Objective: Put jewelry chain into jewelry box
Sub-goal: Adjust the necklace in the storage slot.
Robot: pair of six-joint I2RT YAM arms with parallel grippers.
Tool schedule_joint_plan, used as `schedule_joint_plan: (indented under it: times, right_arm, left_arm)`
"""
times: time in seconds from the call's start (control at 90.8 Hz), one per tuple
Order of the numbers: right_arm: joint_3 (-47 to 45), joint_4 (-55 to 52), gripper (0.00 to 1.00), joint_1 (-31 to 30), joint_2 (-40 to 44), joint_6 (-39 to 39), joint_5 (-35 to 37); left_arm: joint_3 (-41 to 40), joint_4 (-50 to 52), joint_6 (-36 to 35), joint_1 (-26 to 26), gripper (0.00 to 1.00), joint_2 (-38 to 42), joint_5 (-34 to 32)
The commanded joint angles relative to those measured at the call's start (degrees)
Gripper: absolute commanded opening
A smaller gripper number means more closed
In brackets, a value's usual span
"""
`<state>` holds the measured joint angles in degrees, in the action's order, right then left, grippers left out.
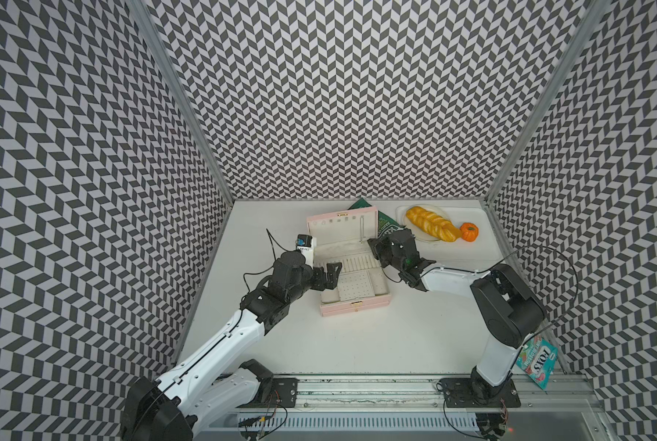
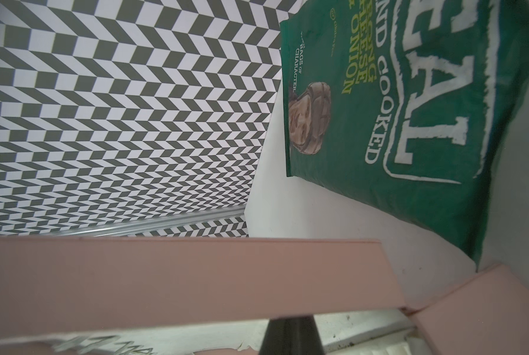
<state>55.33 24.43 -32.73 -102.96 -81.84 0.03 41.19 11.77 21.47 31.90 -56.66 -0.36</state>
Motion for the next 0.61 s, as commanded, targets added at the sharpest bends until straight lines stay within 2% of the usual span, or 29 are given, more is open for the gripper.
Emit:
schedule_joint_plan:
  times: [0.0, 0.209, 0.397, 0.595]
  right_arm:
    - [-2.18, 2.71, 0.00, 0.39, 2.76, 0.72, 0.94]
    - [-2.19, 2.94, 0.00, 0.39, 3.15, 1.56, 0.85]
    - [1.88, 1.69, 0.17, 0.39, 2.28, 5.52, -0.01]
    - [5.17, 0.25, 0.22, 0.47, -0.02, 5.87, 0.03]
  left_arm:
    - [1.88, 0.20, -0.73, 0.44, 1.00, 0.15, -0.01]
    - [1.95, 0.18, -0.73, 0.44, 1.00, 0.06, 0.05]
    - [1.95, 0.27, -0.73, 0.44, 1.00, 0.15, 0.03]
    - [1.92, 0.24, -0.73, 0.44, 1.00, 0.15, -0.06]
